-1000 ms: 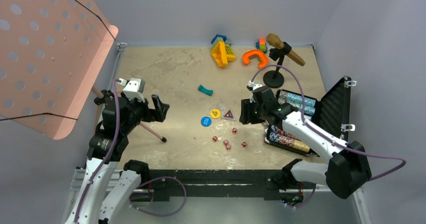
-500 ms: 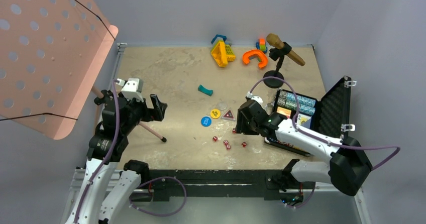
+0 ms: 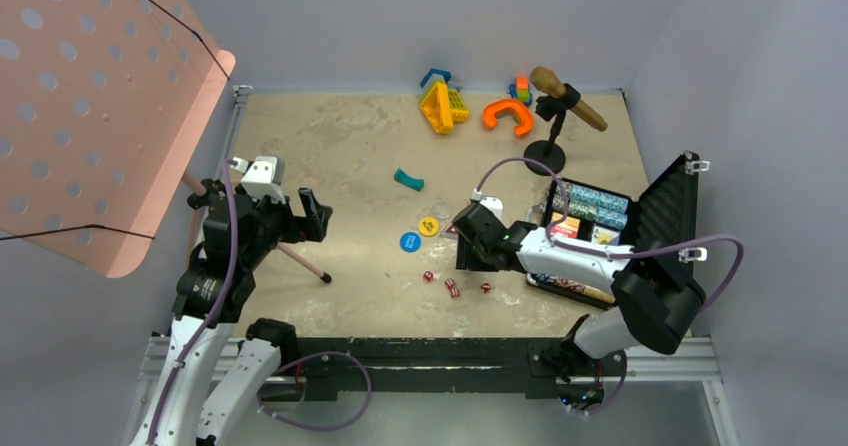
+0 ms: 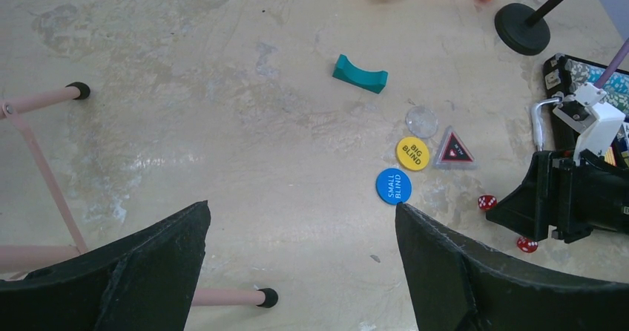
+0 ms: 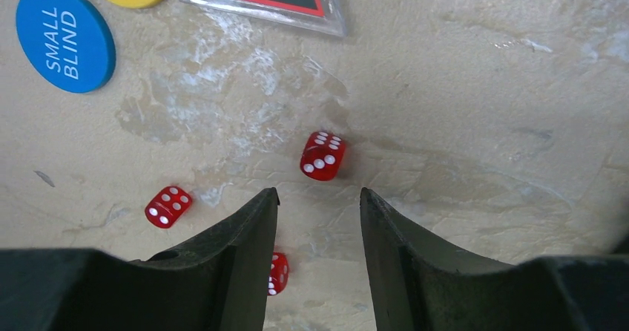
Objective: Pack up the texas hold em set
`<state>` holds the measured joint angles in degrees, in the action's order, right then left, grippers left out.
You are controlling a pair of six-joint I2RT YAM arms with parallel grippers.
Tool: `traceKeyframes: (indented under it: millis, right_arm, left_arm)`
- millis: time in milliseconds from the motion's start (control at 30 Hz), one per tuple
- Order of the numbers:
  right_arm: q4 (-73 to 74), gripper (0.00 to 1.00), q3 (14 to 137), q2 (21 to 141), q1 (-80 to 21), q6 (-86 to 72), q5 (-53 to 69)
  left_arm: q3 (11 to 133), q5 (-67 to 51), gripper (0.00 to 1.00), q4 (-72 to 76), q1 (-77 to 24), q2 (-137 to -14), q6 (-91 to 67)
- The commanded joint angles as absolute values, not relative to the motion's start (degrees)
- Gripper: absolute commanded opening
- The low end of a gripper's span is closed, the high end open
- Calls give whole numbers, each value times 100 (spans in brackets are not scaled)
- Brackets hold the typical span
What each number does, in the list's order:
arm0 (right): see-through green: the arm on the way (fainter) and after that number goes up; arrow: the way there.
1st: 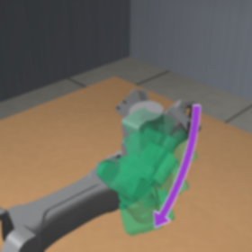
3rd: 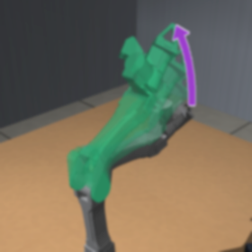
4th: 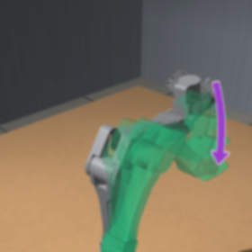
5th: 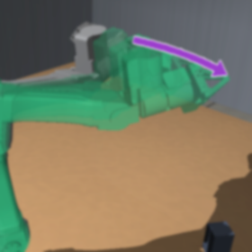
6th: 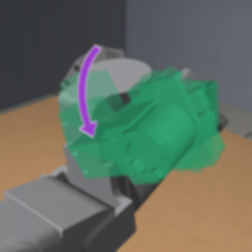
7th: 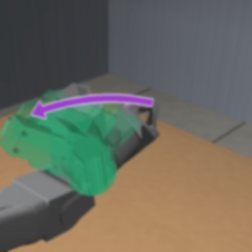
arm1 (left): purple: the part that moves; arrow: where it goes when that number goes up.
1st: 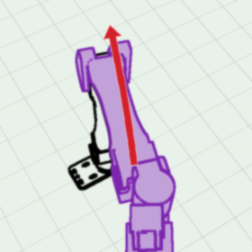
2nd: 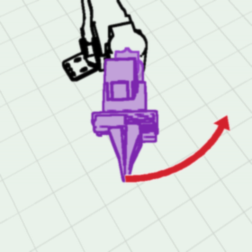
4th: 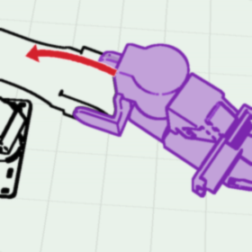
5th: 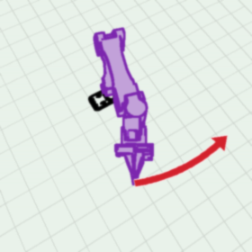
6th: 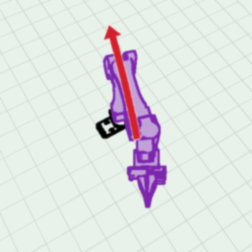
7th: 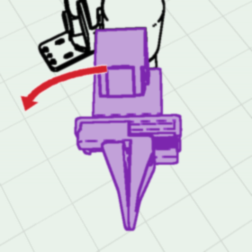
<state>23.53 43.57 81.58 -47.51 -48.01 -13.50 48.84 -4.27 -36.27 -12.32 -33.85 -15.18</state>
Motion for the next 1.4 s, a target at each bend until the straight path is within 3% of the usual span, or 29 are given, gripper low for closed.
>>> traceKeyframes:
  millis: [0, 900, 1100, 1367]
  right_arm:
    - [2083, 48, 4724, 8360, -4855, -4956, -1620]
    - [2338, 34, 5014, 8866, -4947, -4896, -2135]
    - [2338, 19, 5045, 8814, -4948, -4793, -2136]
    - [2203, 9, 4991, 8231, -4950, -4133, -2264]
  left_arm:
    - [4908, -405, 98, -3616, -1187, -3363, -1466]
    - [4906, -370, 98, -3683, -1187, -3393, -1459]
    - [4910, -378, 98, -3683, -1187, -3393, -1458]
    - [4903, -474, 98, -3676, -1187, -3388, -1408]
